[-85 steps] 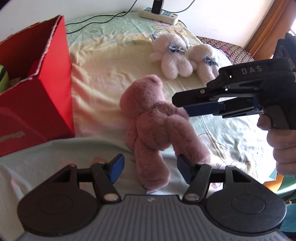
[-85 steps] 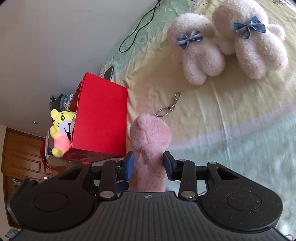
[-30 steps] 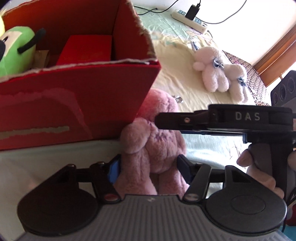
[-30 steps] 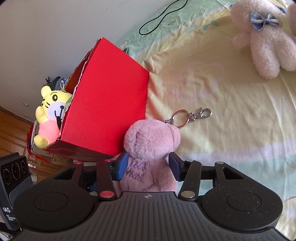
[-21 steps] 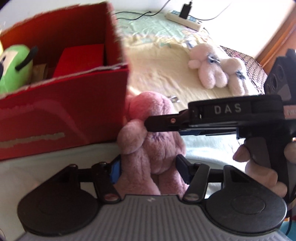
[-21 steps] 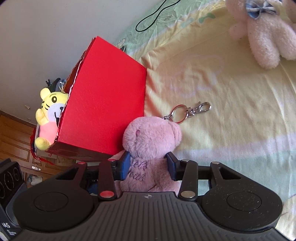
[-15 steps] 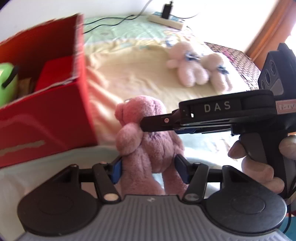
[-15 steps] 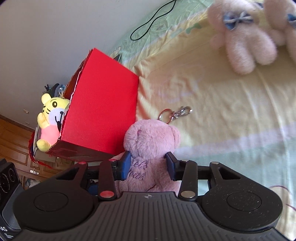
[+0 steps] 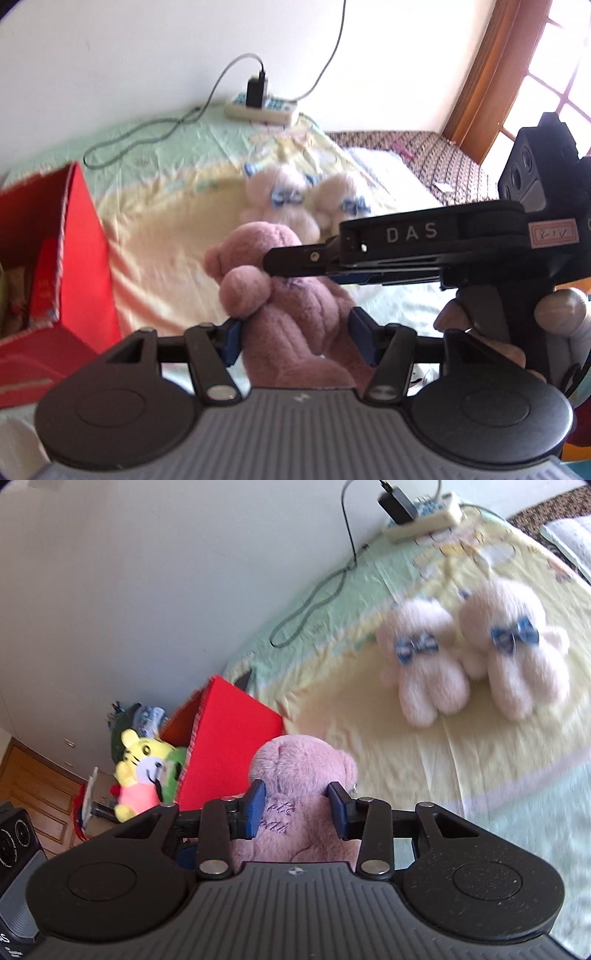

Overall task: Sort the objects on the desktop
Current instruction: 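Lift the pink teddy bear with the right gripper and carry it to the red box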

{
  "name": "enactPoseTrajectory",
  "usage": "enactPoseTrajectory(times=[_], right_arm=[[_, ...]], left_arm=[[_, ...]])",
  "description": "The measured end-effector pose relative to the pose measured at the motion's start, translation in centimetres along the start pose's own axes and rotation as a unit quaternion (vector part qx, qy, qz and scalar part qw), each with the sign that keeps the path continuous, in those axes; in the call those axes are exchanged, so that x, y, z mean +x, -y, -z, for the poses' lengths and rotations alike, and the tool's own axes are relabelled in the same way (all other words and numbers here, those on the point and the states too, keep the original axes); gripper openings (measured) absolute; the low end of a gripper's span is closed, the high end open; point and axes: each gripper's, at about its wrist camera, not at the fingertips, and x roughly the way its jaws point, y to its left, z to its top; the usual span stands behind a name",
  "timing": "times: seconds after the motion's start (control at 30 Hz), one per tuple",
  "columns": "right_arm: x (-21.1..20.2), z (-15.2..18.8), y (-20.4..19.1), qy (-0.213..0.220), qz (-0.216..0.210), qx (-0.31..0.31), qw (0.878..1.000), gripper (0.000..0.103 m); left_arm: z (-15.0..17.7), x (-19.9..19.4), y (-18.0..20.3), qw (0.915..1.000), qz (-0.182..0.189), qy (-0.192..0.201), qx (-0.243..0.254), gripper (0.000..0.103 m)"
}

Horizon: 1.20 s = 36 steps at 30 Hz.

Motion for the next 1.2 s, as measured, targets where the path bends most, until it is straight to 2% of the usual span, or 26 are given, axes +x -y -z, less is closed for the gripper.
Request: enactPoseTrajectory(times=[0.1,0.2,0.57,0.63,0.73,0.77,0.8,0.87,1.0,1.13,1.2], right_arm=[[-0.5,-0.7,-0.2,0.006,-0.018,-0.002,1.0,0.04],[-0.2,-0.5,-0.2,0.0,-0.016,-0.014,1.0,0.039],[2.8,4.4,3.0,-0.082,0.045,-0.027,0.995,0.036],[3.1,4.8,2.9,-0.091,0.054,-0.041,0.994,0.038],[3.0,4.6,2.4,-0.089,0.066,-0.059,0.992,0.043],[3.1,4.5,2.2,-0.091,0.07,-0.066,0.991,0.048],[3.2,4.3,2.1,-0.094,0.075,-0.073,0.99,0.052],[3.9,4.0,1.7,-0.106,0.083,-0.084,0.987,0.06],[5.1,3.9,1.4,-0.118,0.094,-0.087,0.985,0.06],[4.9,3.8,1.9,-0.13,0.073,-0.063,0.987,0.048],[4.5,3.8,1.9,-0.131,0.069,-0.065,0.987,0.044]], left_arm=[[-0.6,-0.9,0.1,0.9999,-0.007,0.013,0.0,0.06],[0.0,-0.4,-0.2,0.9999,-0.013,0.005,-0.007,0.06],[6.4,4.9,-2.1,0.9933,-0.003,-0.096,-0.064,0.06],[7.0,5.4,-2.1,0.9925,-0.014,-0.103,-0.065,0.064],[6.9,5.4,-2.1,0.9929,-0.021,-0.099,-0.063,0.082],[6.8,5.5,-2.0,0.9931,-0.024,-0.099,-0.059,0.09],[6.6,5.6,-1.9,0.9935,-0.028,-0.096,-0.055,0.094],[6.2,6.1,-1.6,0.9941,-0.029,-0.095,-0.043,0.094],[5.9,7.2,-1.1,0.9936,-0.035,-0.102,-0.033,0.088],[5.9,6.5,-1.1,0.9942,-0.031,-0.095,-0.04,0.082],[5.7,6.2,-0.8,0.9943,-0.041,-0.092,-0.035,0.074]])
